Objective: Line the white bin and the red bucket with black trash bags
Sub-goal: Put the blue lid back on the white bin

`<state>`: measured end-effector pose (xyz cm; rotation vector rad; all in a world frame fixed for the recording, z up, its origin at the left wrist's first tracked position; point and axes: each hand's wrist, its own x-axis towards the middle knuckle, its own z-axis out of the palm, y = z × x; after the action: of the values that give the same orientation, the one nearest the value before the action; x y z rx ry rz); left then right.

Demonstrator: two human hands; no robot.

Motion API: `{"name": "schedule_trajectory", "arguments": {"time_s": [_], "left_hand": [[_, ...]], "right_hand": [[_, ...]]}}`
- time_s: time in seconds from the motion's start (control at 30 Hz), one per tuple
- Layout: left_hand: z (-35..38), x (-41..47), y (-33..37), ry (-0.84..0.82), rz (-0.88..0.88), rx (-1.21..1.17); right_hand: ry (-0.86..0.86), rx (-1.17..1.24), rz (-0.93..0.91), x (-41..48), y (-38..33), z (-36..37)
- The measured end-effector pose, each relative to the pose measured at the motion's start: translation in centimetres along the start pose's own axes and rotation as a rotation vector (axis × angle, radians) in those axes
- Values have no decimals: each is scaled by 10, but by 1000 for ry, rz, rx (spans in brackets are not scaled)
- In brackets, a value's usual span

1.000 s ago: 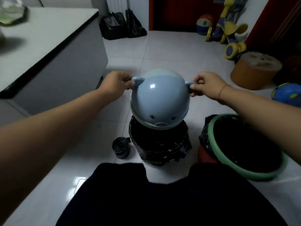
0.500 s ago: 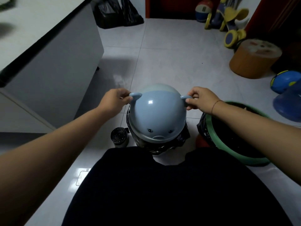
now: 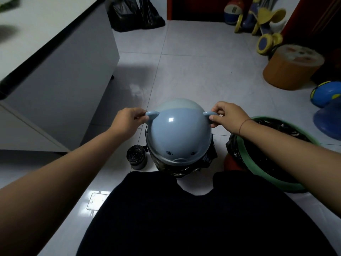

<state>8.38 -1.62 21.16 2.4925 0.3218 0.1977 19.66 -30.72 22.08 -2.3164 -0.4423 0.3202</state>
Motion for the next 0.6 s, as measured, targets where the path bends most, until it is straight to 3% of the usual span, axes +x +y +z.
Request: {"name": "schedule_trajectory", "arguments": {"time_s": [0.43, 0.6], "left_hand": [[0, 3, -2, -8, 10, 25], [8, 1, 1, 24, -118, -116]], "right_hand": [[-13, -47, 18, 5, -6, 0], [8, -84, 68, -2, -14, -3]]}}
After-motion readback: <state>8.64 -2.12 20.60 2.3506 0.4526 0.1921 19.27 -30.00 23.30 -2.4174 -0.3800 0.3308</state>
